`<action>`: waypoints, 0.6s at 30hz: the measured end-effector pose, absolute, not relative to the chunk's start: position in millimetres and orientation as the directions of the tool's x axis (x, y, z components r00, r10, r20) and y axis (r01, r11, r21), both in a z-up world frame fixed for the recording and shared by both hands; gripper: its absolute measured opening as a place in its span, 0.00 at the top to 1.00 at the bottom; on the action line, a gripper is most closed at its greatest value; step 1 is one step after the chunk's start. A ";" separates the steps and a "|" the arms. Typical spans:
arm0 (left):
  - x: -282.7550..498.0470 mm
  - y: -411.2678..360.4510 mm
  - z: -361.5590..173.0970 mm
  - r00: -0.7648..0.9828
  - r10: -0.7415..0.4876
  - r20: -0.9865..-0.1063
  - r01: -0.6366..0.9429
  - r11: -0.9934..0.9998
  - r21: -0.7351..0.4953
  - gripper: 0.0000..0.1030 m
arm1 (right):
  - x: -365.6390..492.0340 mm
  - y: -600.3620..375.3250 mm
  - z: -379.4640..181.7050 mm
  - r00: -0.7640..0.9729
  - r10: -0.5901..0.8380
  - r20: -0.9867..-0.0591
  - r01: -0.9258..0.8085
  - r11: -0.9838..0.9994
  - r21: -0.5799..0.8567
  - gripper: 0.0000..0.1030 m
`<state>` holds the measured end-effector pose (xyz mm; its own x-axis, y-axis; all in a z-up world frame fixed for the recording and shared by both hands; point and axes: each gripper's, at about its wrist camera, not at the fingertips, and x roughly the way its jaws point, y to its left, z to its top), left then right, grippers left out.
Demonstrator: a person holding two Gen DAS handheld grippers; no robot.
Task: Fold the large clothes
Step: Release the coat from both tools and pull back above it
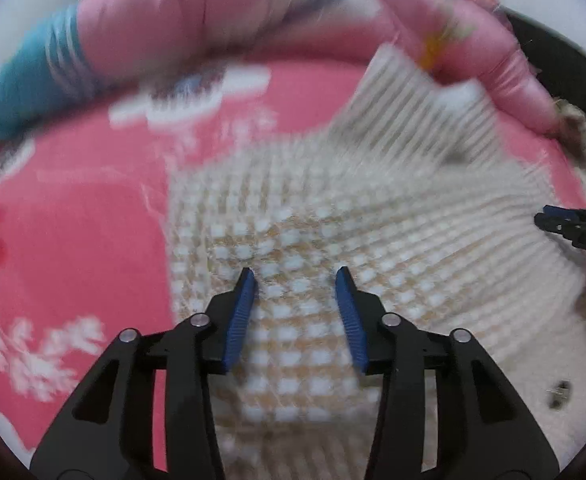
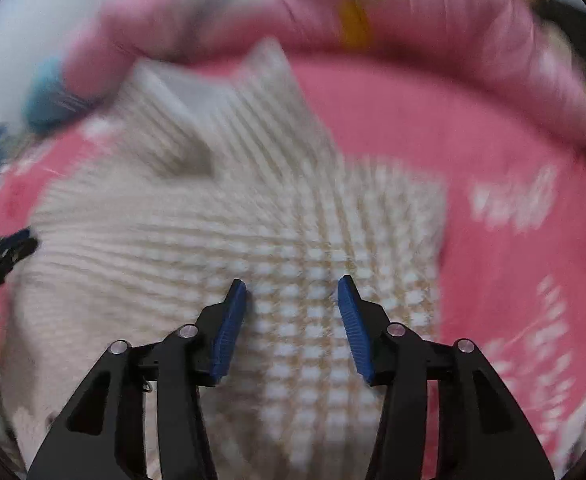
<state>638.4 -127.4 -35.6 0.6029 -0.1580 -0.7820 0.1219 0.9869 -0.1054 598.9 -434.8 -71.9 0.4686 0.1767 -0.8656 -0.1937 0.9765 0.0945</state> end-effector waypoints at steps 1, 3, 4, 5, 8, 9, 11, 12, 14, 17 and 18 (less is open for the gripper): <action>637.2 -125.5 -36.3 0.635 -0.160 -0.756 0.118 0.987 -0.110 0.57 | 604.4 -434.6 -79.5 0.485 0.181 -0.856 -0.197 0.976 0.096 0.44; 629.3 -120.7 -31.0 0.637 -0.158 -0.755 0.108 0.987 -0.116 0.57 | 604.1 -430.6 -71.9 0.486 0.159 -0.859 -0.199 0.978 0.069 0.44; 625.6 -119.6 -25.6 0.638 -0.157 -0.754 0.105 0.988 -0.117 0.57 | 600.1 -427.4 -62.3 0.488 0.131 -0.863 -0.185 0.982 0.045 0.44; 619.0 -118.6 -17.7 0.648 -0.155 -0.746 0.112 0.988 -0.109 0.58 | 596.5 -424.0 -55.0 0.489 0.120 -0.864 -0.177 0.983 0.037 0.44; 595.6 -124.6 1.4 0.666 -0.222 -0.712 0.201 0.973 -0.116 0.57 | 565.8 -406.6 -22.7 0.525 0.234 -0.818 -0.263 0.959 0.105 0.43; 591.1 -128.1 4.0 0.662 -0.246 -0.708 0.227 0.966 -0.124 0.56 | 557.7 -400.0 -17.9 0.528 0.259 -0.809 -0.293 0.949 0.112 0.42; 584.2 -140.1 -1.0 0.637 -0.265 -0.724 0.259 0.958 -0.123 0.48 | 544.1 -377.2 -22.1 0.511 0.281 -0.812 -0.358 0.929 0.096 0.39; 587.7 -149.4 -11.4 0.616 -0.243 -0.749 0.254 0.962 -0.103 0.47 | 542.7 -367.0 -35.7 0.493 0.250 -0.833 -0.367 0.928 0.061 0.39; 590.6 -159.1 -38.7 0.590 -0.167 -0.790 0.231 0.972 -0.033 0.45 | 548.0 -355.9 -75.1 0.462 0.169 -0.871 -0.364 0.932 -0.013 0.32; 577.2 -157.1 -31.1 0.626 -0.148 -0.766 0.212 0.977 -0.016 0.46 | 547.3 -352.5 -70.5 0.490 0.136 -0.861 -0.340 0.939 -0.045 0.28; 568.6 -152.7 -21.5 0.624 -0.162 -0.764 0.202 0.979 -0.042 0.46 | 543.4 -354.7 -61.2 0.482 0.139 -0.865 -0.314 0.949 -0.022 0.28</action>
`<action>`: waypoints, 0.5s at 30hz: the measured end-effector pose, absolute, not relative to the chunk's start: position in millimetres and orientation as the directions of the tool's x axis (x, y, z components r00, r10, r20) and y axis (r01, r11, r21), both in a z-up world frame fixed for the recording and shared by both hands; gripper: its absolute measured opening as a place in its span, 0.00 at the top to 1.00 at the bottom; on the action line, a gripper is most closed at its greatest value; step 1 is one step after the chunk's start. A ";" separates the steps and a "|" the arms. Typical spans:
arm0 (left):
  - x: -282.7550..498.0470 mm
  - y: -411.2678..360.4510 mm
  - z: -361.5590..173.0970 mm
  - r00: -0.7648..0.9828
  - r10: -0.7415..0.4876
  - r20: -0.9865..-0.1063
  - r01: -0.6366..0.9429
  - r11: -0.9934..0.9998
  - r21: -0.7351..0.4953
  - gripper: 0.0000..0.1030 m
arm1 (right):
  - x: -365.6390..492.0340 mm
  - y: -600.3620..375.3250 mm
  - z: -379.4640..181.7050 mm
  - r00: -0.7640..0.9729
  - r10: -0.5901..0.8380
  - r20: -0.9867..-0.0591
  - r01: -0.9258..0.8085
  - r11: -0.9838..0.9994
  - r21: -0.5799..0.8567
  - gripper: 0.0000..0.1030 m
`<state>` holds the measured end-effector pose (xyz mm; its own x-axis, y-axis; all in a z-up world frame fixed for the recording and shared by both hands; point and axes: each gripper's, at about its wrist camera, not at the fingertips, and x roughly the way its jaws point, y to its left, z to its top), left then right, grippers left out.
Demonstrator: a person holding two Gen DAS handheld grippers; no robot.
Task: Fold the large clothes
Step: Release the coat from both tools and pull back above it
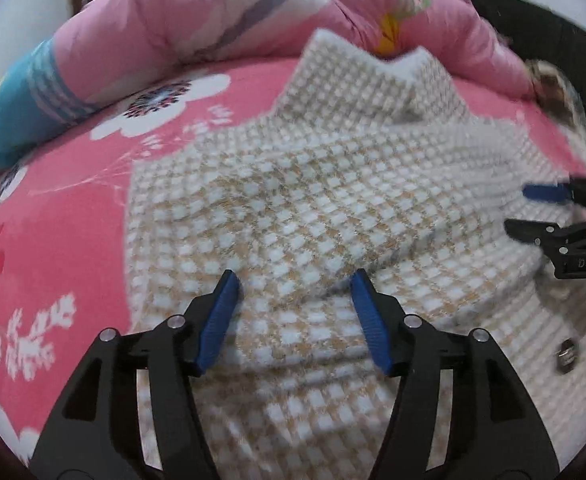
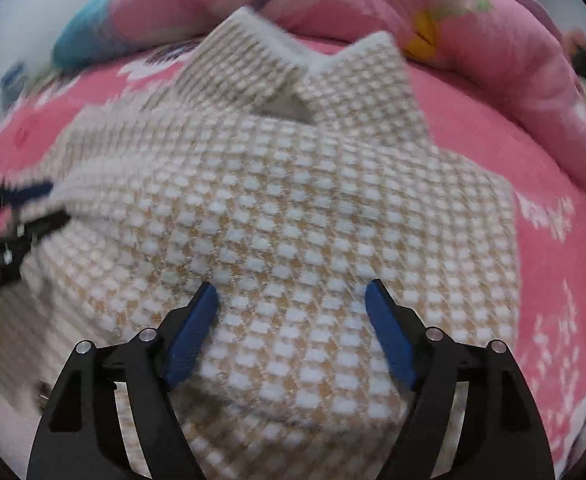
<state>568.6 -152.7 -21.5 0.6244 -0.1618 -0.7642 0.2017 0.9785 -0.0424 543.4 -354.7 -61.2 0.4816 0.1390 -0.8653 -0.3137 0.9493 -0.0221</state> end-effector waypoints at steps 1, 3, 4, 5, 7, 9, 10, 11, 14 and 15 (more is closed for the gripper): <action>560.2 -150.2 -14.5 0.627 -0.185 -0.757 0.211 0.975 -0.063 0.46 | 537.8 -355.5 -55.8 0.486 0.145 -0.862 -0.311 0.950 -0.016 0.28; 532.8 -146.1 0.2 0.654 -0.212 -0.726 0.240 0.968 -0.067 0.44 | 516.6 -363.2 -40.7 0.533 0.168 -0.830 -0.319 0.948 -0.013 0.28; 522.2 -145.0 -0.6 0.654 -0.196 -0.731 0.241 0.970 -0.045 0.37 | 510.3 -368.9 -40.9 0.541 0.154 -0.827 -0.303 0.953 -0.021 0.28; 519.1 -144.9 -6.4 0.641 -0.179 -0.746 0.235 0.972 -0.032 0.33 | 508.5 -375.6 -47.7 0.530 0.135 -0.837 -0.283 0.959 -0.024 0.26; 520.8 -145.6 -31.3 0.577 -0.128 -0.806 0.210 0.978 -0.004 0.33 | 513.2 -382.4 -69.1 0.513 0.140 -0.847 -0.279 0.960 -0.011 0.20; 512.5 -150.9 -39.3 0.604 -0.084 -0.792 0.207 0.977 0.055 0.31 | 517.9 -379.1 -67.9 0.517 0.121 -0.848 -0.274 0.961 -0.030 0.20; 505.6 -153.7 -34.6 0.615 -0.061 -0.786 0.195 0.978 0.077 0.31 | 516.3 -377.3 -62.2 0.518 0.103 -0.849 -0.256 0.966 -0.038 0.20; 495.7 -152.4 -26.4 0.612 -0.068 -0.788 0.183 0.982 0.057 0.31 | 510.2 -373.5 -51.7 0.522 0.095 -0.848 -0.244 0.969 -0.041 0.20; 455.7 -136.1 -1.1 0.645 -0.114 -0.756 0.156 0.988 -0.016 0.30 | 469.0 -371.0 -28.2 0.546 0.134 -0.827 -0.292 0.956 -0.038 0.17; 438.4 -131.9 4.8 0.661 -0.113 -0.742 0.149 0.989 -0.018 0.28 | 456.3 -370.6 -22.8 0.548 0.143 -0.824 -0.305 0.951 -0.038 0.16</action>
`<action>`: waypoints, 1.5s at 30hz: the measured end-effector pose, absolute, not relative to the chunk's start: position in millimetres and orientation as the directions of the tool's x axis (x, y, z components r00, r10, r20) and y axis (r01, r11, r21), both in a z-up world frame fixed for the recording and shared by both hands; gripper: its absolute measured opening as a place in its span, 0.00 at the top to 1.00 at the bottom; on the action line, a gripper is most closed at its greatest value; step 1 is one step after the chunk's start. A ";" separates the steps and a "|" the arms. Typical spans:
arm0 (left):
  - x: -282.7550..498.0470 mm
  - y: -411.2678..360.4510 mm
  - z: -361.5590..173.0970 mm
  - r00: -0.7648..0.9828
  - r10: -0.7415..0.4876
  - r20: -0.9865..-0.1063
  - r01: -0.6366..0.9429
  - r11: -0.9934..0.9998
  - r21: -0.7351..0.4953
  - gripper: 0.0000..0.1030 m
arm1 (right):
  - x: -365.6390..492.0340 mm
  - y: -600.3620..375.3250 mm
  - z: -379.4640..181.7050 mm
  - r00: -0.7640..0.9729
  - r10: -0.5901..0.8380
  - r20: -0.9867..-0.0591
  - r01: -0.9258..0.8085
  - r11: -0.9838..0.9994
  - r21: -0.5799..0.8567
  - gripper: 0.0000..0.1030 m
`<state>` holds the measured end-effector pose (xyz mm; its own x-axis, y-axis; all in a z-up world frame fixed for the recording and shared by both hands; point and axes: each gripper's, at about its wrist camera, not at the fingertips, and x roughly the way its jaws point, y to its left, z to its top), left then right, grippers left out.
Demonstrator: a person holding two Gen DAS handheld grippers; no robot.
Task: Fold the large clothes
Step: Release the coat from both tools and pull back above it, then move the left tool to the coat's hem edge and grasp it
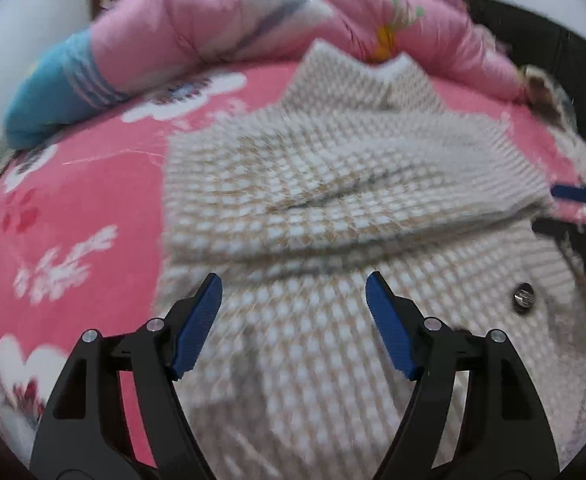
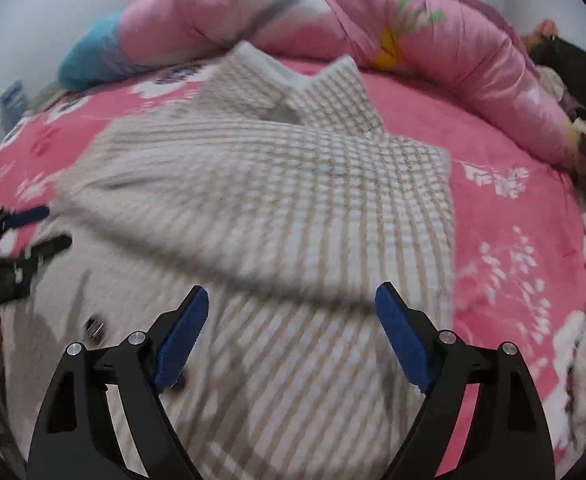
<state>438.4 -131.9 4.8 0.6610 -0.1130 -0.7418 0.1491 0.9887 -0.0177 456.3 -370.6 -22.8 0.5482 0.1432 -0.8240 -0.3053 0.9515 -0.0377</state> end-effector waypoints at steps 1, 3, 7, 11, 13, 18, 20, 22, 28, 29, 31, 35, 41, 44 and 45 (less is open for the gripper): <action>426.4 -129.4 8.2 0.669 -0.112 -0.734 0.145 0.989 -0.019 0.26 | 445.7 -369.1 -22.1 0.546 0.153 -0.824 -0.316 0.948 -0.034 0.14; 388.5 -121.3 11.6 0.681 -0.097 -0.726 0.126 0.992 -0.015 0.24 | 413.6 -368.6 -25.4 0.518 0.182 -0.836 -0.354 0.935 -0.016 0.12; 314.8 -112.3 7.1 0.670 -0.068 -0.739 0.086 0.996 -0.014 0.22 | 344.4 -364.1 -34.8 0.495 0.212 -0.842 -0.383 0.924 0.008 0.08; 270.3 -108.7 -6.6 0.681 -0.042 -0.731 0.044 0.999 -0.016 0.22 | 288.7 -369.8 -46.5 0.521 0.196 -0.831 -0.328 0.945 0.017 0.07; 241.1 -104.6 -15.9 0.684 -0.035 -0.729 0.020 0.999 -0.030 0.22 | 277.9 -369.0 -58.9 0.518 0.195 -0.833 -0.316 0.948 0.025 0.06; 203.4 -92.0 -34.6 0.695 -0.075 -0.716 -0.016 0.993 -0.120 0.22 | 280.9 -367.2 -73.6 0.517 0.156 -0.842 -0.277 0.961 0.008 0.06; 186.7 -85.2 -39.1 0.716 -0.091 -0.692 -0.025 0.987 -0.156 0.22 | 284.9 -368.0 -73.6 0.505 0.158 -0.848 -0.272 0.962 0.018 0.06; 170.3 -76.5 -44.6 0.732 -0.124 -0.670 -0.023 0.978 -0.206 0.22 | 285.6 -367.7 -73.1 0.504 0.152 -0.850 -0.273 0.962 0.010 0.06; 159.6 -64.1 -60.7 0.711 -0.236 -0.662 0.026 0.950 -0.311 0.32 | 283.2 -367.8 -76.6 0.528 0.155 -0.835 -0.263 0.965 0.013 0.06; 163.4 -61.6 -63.2 0.703 -0.257 -0.663 0.030 0.942 -0.334 0.36 | 282.5 -368.0 -77.0 0.530 0.156 -0.834 -0.261 0.965 0.015 0.06; 173.4 -56.3 -66.7 0.693 -0.274 -0.667 0.021 0.932 -0.361 0.42 | 282.9 -369.0 -76.8 0.526 0.161 -0.835 -0.261 0.965 0.021 0.06; 193.4 -48.6 -71.5 0.670 -0.337 -0.662 0.029 0.902 -0.430 0.53 | 279.7 -366.3 -76.5 0.528 0.159 -0.834 -0.258 0.966 0.021 0.06; 227.2 -43.8 -85.9 0.614 -0.396 -0.683 -0.010 0.861 -0.508 0.61 | 278.3 -366.3 -76.1 0.530 0.160 -0.833 -0.256 0.966 0.022 0.06; 228.8 -48.9 -83.1 0.599 -0.431 -0.675 0.009 0.846 -0.532 0.61 | 278.5 -367.5 -76.0 0.529 0.161 -0.833 -0.259 0.966 0.023 0.06; 227.3 -50.7 -82.3 0.592 -0.450 -0.669 0.018 0.837 -0.547 0.61 | 279.0 -367.1 -76.2 0.528 0.161 -0.834 -0.259 0.966 0.022 0.06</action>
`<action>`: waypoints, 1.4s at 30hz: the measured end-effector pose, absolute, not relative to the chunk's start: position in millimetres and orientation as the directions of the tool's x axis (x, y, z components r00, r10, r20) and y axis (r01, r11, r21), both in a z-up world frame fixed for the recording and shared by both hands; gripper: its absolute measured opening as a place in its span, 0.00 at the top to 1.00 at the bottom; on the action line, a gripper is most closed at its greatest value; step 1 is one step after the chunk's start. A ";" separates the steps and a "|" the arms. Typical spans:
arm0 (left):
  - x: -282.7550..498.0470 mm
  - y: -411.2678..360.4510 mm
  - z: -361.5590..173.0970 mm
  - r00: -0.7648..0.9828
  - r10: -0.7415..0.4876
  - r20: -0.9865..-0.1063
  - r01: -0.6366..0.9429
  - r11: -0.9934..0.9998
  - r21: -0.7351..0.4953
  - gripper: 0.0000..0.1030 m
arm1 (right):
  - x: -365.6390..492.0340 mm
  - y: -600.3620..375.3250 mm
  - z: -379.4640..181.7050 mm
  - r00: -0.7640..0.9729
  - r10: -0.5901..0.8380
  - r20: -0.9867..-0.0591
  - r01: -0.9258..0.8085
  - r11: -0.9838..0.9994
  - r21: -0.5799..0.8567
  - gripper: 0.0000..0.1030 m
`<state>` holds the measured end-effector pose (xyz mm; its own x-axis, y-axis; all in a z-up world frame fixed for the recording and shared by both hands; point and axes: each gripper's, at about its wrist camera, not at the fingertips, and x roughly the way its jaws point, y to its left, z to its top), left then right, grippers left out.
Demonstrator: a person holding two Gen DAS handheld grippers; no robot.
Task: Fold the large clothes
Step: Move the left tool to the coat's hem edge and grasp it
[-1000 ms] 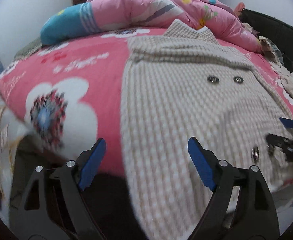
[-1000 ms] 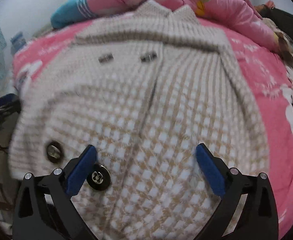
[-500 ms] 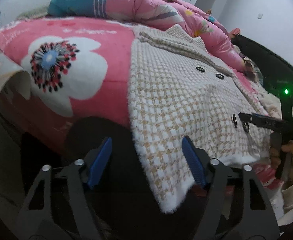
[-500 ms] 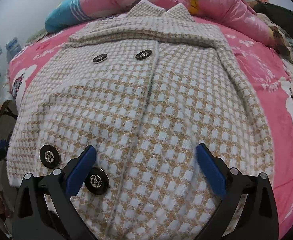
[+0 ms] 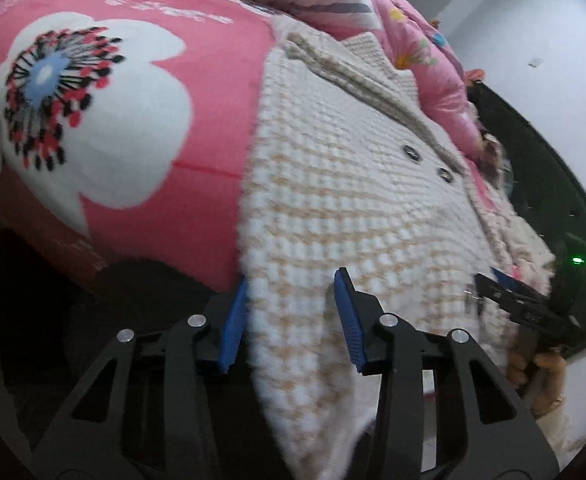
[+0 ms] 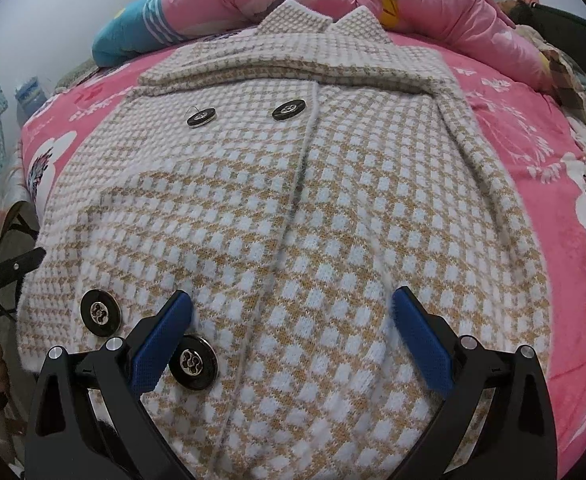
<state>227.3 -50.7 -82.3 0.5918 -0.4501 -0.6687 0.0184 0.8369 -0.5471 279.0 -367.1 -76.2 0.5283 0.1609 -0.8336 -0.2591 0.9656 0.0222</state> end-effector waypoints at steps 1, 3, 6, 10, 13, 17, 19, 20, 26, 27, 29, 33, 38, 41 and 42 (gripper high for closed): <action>223.8 -53.8 -81.2 0.581 -0.466 -0.667 0.028 0.831 -0.556 0.61 | 278.6 -367.1 -76.4 0.529 0.162 -0.833 -0.259 0.966 0.023 0.06; 219.1 -59.0 -78.3 0.570 -0.469 -0.675 0.037 0.835 -0.548 0.61 | 278.7 -367.6 -76.1 0.529 0.161 -0.833 -0.260 0.965 0.022 0.06; 208.5 -66.6 -74.4 0.545 -0.484 -0.684 0.051 0.834 -0.549 0.61 | 278.9 -367.9 -76.2 0.529 0.162 -0.833 -0.260 0.965 0.022 0.06; 195.8 -79.2 -75.6 0.510 -0.472 -0.719 0.055 0.852 -0.520 0.61 | 278.0 -367.8 -75.8 0.530 0.166 -0.832 -0.262 0.965 0.026 0.06; 188.7 -85.7 -78.2 0.498 -0.454 -0.738 0.051 0.866 -0.498 0.61 | 277.1 -367.9 -74.6 0.531 0.177 -0.829 -0.267 0.963 0.034 0.06; 181.7 -93.9 -82.0 0.497 -0.422 -0.758 0.044 0.885 -0.464 0.61 | 272.4 -371.6 -68.3 0.523 0.211 -0.826 -0.283 0.957 0.065 0.06; 180.5 -97.1 -80.6 0.501 -0.404 -0.766 0.044 0.895 -0.443 0.61 | 267.4 -376.0 -62.8 0.519 0.231 -0.823 -0.294 0.952 0.082 0.06; 179.7 -98.8 -79.7 0.503 -0.391 -0.771 0.046 0.903 -0.428 0.61 | 262.7 -379.6 -58.5 0.522 0.240 -0.818 -0.298 0.950 0.089 0.06; 175.2 -107.7 -77.0 0.502 -0.331 -0.799 0.050 0.933 -0.356 0.61 | 234.4 -419.4 -33.8 0.596 0.184 -0.782 -0.226 0.973 0.056 0.06; 174.5 -108.5 -76.7 0.501 -0.325 -0.802 0.050 0.936 -0.348 0.61 | 231.4 -426.5 -32.1 0.601 0.172 -0.780 -0.205 0.977 0.058 0.06; 173.4 -109.8 -76.2 0.501 -0.312 -0.807 0.049 0.942 -0.333 0.61 | 227.9 -444.0 -32.3 0.598 0.159 -0.785 -0.161 0.984 0.077 0.06; 172.4 -111.9 -74.5 0.502 -0.302 -0.810 0.043 0.945 -0.326 0.61 | 224.4 -470.6 -44.1 0.563 0.179 -0.807 -0.094 0.984 0.152 0.06; 171.3 -110.6 -74.7 0.508 -0.299 -0.808 0.036 0.944 -0.327 0.61 | 219.0 -476.6 -56.5 0.529 0.203 -0.824 -0.069 0.978 0.197 0.10; 171.9 -112.3 -73.7 0.512 -0.295 -0.806 0.036 0.945 -0.324 0.61 | 210.8 -478.2 -59.9 0.523 0.209 -0.827 -0.076 0.977 0.199 0.13; 171.6 -111.8 -73.4 0.513 -0.295 -0.806 0.037 0.946 -0.323 0.61 | 209.1 -478.1 -60.2 0.520 0.213 -0.828 -0.077 0.976 0.203 0.14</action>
<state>171.6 -111.8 -73.4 0.5134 -0.2954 -0.8057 0.0373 0.9457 -0.3230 209.1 -478.1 -60.2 0.5196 0.2128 -0.8275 -0.0768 0.9762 0.2028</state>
